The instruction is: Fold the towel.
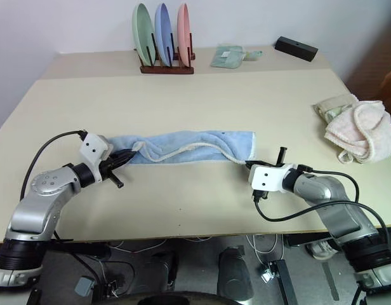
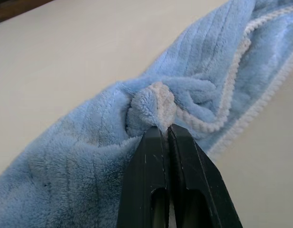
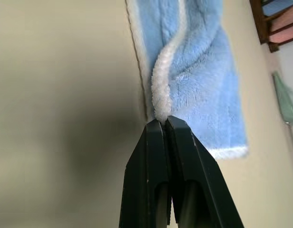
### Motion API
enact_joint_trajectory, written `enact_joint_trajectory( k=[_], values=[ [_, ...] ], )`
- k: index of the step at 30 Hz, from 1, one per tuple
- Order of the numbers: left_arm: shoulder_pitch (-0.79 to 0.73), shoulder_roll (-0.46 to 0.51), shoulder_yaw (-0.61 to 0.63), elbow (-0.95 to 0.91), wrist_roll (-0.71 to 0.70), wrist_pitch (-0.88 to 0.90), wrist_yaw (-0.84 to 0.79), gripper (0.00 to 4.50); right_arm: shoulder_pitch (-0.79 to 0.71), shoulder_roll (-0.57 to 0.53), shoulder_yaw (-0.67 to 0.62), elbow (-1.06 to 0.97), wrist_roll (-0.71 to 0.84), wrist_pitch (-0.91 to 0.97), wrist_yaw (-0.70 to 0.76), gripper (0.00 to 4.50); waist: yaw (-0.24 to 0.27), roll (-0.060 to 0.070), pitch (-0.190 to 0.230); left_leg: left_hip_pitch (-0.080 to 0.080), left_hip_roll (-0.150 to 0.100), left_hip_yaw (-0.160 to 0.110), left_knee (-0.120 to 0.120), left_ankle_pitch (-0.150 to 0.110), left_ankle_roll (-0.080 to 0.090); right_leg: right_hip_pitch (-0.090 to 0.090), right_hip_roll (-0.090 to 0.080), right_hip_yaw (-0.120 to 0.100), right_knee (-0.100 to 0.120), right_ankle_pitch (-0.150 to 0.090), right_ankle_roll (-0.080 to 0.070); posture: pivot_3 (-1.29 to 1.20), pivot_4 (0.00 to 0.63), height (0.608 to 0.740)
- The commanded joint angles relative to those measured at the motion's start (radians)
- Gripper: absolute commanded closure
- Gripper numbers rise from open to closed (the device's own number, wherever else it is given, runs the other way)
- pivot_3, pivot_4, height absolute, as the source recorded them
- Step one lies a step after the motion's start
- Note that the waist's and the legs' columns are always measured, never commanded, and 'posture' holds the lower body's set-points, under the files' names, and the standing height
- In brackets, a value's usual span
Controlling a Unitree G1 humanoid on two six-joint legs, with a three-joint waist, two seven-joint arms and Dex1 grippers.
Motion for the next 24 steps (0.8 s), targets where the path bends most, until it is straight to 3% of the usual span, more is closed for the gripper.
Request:
enact_joint_trajectory(
  k=[1,6,23,24],
  values=[
    [-0.029,0.002,-0.008,0.006,0.009,-0.032,-0.013,4.5,0.0,0.012,-0.049,-0.041,-0.026,0.047,-0.025,3.59,0.003,0.0,0.0,0.0,0.0,0.0,0.0,0.0,0.0,0.0,0.0,0.0,0.0,0.0,0.0,0.0,0.15,0.74],
    [-0.047,-0.012,-0.025,0.022,0.011,-0.036,-0.016,4.5,-0.041,0.042,-0.031,0.01,-0.124,0.026,-0.097,1.19,0.004,0.0,0.0,-0.001,0.0,0.0,-0.002,0.0,0.0,-0.002,0.0,0.0,0.0,0.0,0.0,0.0,0.15,0.74],
    [0.0,-0.03,-0.02,-0.036,0.003,-0.019,0.017,4.5,-0.182,0.128,0.017,0.177,-0.214,-0.012,-0.15,1.19,0.002,0.0,0.0,-0.001,0.0,0.0,-0.002,0.0,0.0,-0.002,0.0,0.0,0.0,0.0,0.0,0.0,0.15,0.74],
    [0.0,-0.031,-0.021,-0.037,0.002,-0.018,0.019,4.5,-0.192,0.139,0.022,0.198,-0.22,-0.019,-0.162,1.42,0.002,0.0,0.0,-0.001,0.0,0.0,-0.002,0.0,0.0,-0.002,0.0,0.0,0.0,0.0,0.0,0.0,0.15,0.74]
  ],
)
